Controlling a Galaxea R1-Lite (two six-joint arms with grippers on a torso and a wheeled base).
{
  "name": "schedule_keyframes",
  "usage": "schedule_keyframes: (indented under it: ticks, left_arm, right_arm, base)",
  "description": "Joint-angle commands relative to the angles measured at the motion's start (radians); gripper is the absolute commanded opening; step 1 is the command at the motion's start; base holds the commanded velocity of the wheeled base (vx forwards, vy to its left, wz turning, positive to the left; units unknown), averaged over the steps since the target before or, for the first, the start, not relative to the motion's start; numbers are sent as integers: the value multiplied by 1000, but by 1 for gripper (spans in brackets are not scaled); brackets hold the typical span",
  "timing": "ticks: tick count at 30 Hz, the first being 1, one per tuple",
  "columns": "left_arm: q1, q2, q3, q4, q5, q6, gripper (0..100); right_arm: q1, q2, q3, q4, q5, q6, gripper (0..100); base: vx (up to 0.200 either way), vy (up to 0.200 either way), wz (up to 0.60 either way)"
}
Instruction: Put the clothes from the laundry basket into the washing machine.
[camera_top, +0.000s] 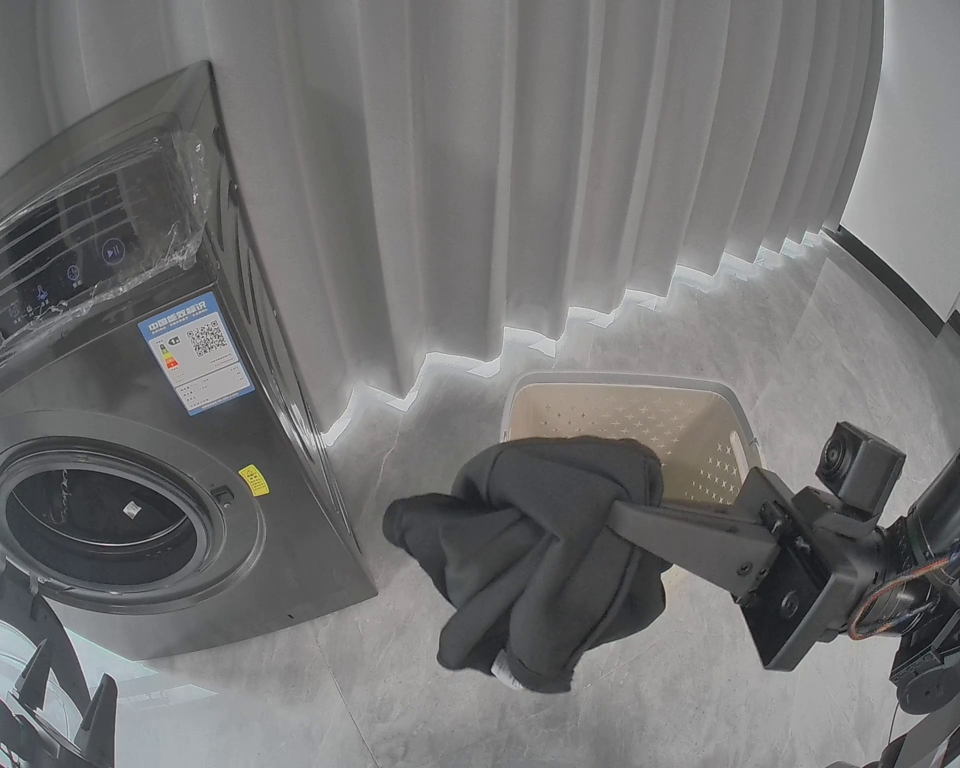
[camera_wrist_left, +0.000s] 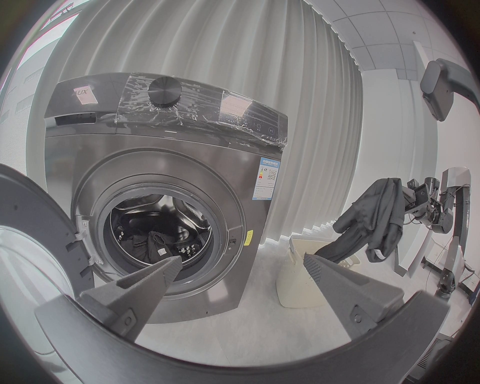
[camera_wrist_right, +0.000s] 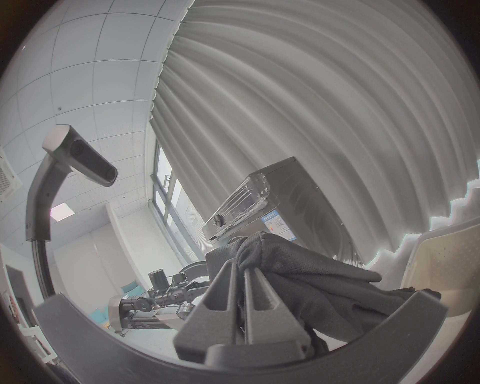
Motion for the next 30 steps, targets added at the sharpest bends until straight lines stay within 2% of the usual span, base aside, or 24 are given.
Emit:
schedule_keyframes:
  ticks: [1, 3, 5, 12, 19, 22, 23, 27, 30]
  left_arm:
    - [0, -13, 18, 0, 0, -1, 100]
    - [0, -13, 18, 0, 0, -1, 100]
    - [0, -13, 18, 0, 0, -1, 100]
    - [0, -13, 18, 0, 0, -2, 100]
    - [0, -13, 18, 0, 0, -2, 100]
    - [0, -15, 18, 0, 0, -2, 100]
    - [0, -13, 18, 0, 0, -2, 100]
    - [0, -13, 18, 0, 0, -2, 100]
    - [0, -13, 18, 0, 0, -1, 100]
  right_arm:
    - [-83, -3, -2, -3, 97, 5, 0]
    - [-97, -5, -6, -11, 154, 11, 0]
    - [-106, -3, -9, -11, 169, 11, 0]
    - [-131, 7, -13, -1, 162, 36, 0]
    - [-132, 10, -12, -6, 163, 37, 0]
    - [-119, 0, -10, -4, 172, 37, 0]
    - [-80, -17, -1, -12, 174, 37, 0]
    - [-25, -56, 13, -14, 179, 39, 0]
    - [-8, -74, 11, -14, 177, 42, 0]
  base:
    - [0, 0, 0]
    - [0, 0, 0]
    - [0, 0, 0]
    - [0, 0, 0]
    - [-200, 0, 0]
    - [-200, 0, 0]
    - [-200, 0, 0]
    - [-200, 0, 0]
    - [0, 0, 0]
